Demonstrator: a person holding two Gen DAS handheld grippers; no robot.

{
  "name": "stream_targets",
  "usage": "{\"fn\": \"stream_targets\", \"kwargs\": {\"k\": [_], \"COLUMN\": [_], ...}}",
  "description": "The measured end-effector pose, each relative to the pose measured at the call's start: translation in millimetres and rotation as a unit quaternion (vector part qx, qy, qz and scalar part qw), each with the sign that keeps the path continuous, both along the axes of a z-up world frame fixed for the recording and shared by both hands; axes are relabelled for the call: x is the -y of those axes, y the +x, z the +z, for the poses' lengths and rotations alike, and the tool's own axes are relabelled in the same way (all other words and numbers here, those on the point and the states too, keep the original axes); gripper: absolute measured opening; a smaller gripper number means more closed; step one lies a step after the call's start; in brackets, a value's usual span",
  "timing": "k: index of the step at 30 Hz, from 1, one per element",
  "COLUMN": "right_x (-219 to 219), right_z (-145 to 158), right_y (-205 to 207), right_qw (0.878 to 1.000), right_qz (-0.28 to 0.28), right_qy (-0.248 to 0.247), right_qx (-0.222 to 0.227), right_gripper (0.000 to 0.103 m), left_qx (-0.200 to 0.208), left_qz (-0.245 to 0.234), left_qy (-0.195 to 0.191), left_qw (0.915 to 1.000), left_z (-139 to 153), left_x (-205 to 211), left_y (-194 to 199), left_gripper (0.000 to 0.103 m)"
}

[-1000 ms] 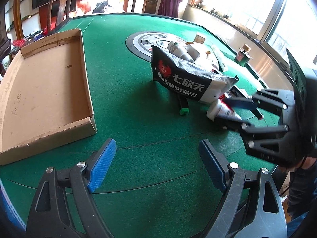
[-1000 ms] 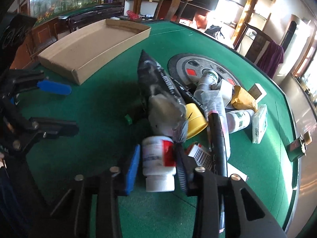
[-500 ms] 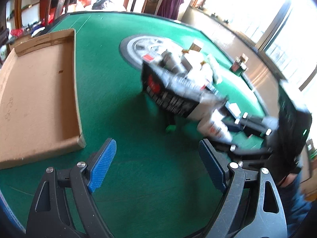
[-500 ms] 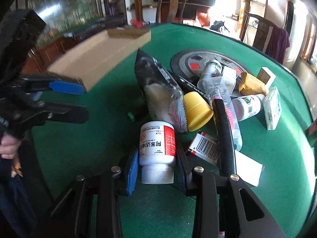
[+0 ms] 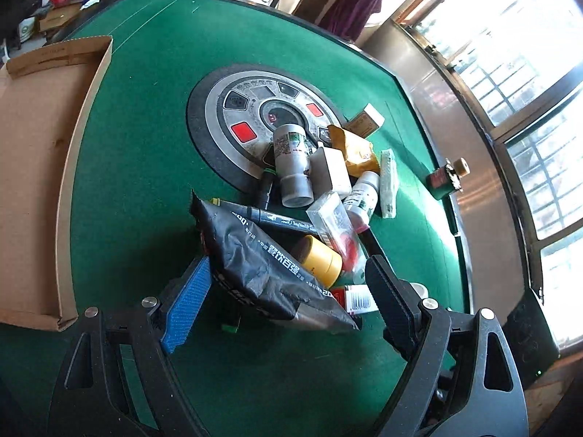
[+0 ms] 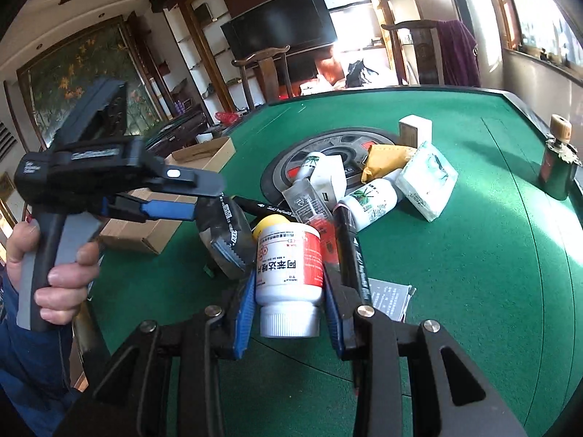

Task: Organize objects
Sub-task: 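Grasp the black snack bag with the left gripper while the right grasps the white pill bottle, then carry both items into the cardboard box and open both grippers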

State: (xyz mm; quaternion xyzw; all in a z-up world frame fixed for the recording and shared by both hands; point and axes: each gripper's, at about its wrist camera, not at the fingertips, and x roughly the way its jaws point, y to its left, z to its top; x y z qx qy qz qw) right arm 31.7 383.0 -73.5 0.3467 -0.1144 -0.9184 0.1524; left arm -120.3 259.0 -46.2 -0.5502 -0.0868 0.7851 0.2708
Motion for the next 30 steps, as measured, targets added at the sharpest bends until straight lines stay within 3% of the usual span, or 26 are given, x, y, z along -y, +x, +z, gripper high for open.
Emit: {"fn": "stream_targets", "kwargs": {"k": [5,7,8,16,18,25,30], "right_x": [-0.6,1.5,1.7,5.0,6.1,12.5,10.3], "right_z": [5.6,6.6,6.4,4.0,3.7,-0.9,-2.1], "right_y": [1.4,0.7,0.3,-0.4,-0.5,-2.9,-3.7], "right_qw": [1.0,1.0,1.0,1.0,1.0,1.0,1.0], "right_qz": [0.008,0.009,0.01,0.01,0.009,0.004,-0.002], "right_qy": [-0.004,-0.003,-0.003,0.004,0.009,0.028,0.028], "right_qx": [-0.006,-0.007,-0.006,-0.005,-0.006,0.001,0.003], "right_gripper": [0.034,0.034,0.034,0.034,0.034,0.034,0.034], "left_qx": [0.012,0.016,0.014,-0.03,-0.038,-0.046,-0.048], "left_qz": [-0.005,-0.006,-0.011,-0.046,-0.054,-0.069,-0.074], "left_qy": [-0.045,-0.045,-0.039,0.024,0.037,0.012,0.007], "left_qw": [0.9989,0.9989,0.9991,0.9982,0.9971,0.9965,0.996], "left_z": [-25.6,-33.5,-35.6,-22.4,-18.1,-19.3,-28.2], "left_x": [-12.7,-8.5,-5.1,26.6,31.1,20.3,3.9], "left_y": [-7.3,-8.9,-8.2,14.8,18.5,22.4,22.2], "left_gripper": [0.086,0.065,0.065,0.034,0.033,0.033,0.042]}}
